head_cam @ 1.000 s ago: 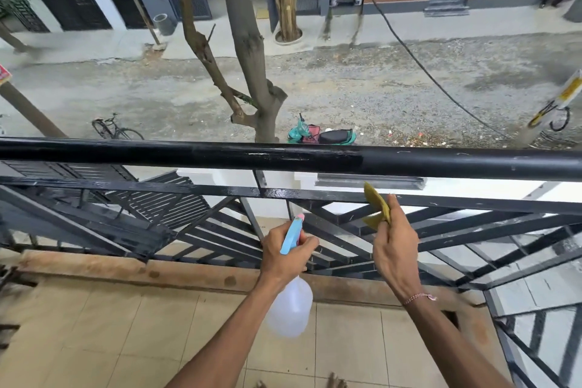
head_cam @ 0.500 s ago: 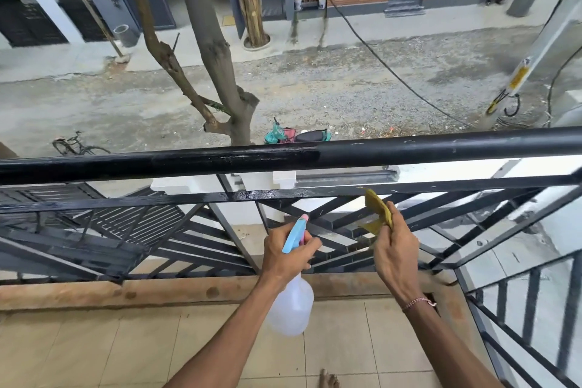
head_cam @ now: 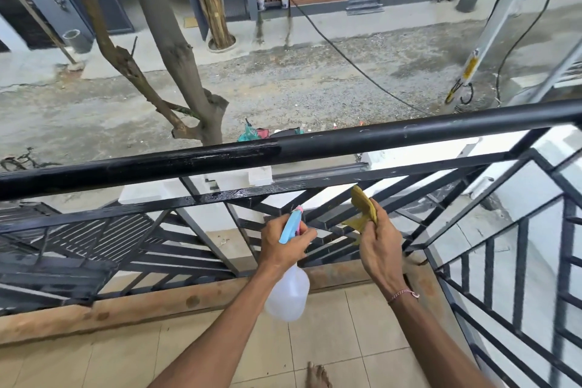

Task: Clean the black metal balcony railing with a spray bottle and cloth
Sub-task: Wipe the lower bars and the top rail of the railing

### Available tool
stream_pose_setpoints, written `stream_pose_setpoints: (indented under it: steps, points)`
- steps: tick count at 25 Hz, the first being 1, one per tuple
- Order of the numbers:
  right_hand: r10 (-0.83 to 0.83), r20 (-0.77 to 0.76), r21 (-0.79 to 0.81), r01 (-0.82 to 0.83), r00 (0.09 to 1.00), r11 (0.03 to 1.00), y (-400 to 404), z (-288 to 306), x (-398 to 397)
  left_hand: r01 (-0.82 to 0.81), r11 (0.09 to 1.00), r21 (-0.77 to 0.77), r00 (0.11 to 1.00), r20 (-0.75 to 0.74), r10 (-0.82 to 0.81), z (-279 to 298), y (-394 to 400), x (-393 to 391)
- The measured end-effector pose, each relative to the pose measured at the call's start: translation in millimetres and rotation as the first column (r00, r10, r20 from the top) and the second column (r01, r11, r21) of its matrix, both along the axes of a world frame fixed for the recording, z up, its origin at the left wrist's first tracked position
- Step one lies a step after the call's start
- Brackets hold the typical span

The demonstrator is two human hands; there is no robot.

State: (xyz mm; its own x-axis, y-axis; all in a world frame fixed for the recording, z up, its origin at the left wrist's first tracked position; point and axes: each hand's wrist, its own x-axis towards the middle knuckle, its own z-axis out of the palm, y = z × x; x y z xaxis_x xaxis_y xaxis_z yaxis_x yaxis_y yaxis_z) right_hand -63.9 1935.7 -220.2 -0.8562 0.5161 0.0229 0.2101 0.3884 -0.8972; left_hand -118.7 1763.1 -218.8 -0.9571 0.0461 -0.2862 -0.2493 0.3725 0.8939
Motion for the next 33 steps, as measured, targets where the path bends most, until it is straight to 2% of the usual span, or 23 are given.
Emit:
stream_pose_setpoints:
  steps: [4,8,19,27,33]
  points:
    - [-0.040,0.012,-0.018,0.040,0.999,0.999,3.6,3.9,9.2,0.000,0.999,-0.041,1.000,-0.023,-0.001,2.9,12.6,-0.3]
    - [-0.112,0.022,0.065,0.110,0.993,0.992,1.4,3.5,23.7,0.085,0.996,0.029,0.996,-0.005,-0.085,5.2,19.0,-0.3]
    - [-0.135,0.038,0.105,0.130,0.990,0.986,5.9,20.4,49.0,0.187,0.982,0.035,0.982,0.018,-0.187,9.7,39.1,7.1]
    - [-0.078,0.045,0.050,0.076,0.996,0.996,53.8,14.3,48.2,0.172,0.984,0.036,0.984,0.036,-0.174,13.1,81.3,11.7]
    - [-0.068,0.051,0.001,0.068,0.996,0.998,100.3,13.3,52.4,0.068,0.997,-0.020,0.998,0.007,-0.068,13.9,128.5,13.4]
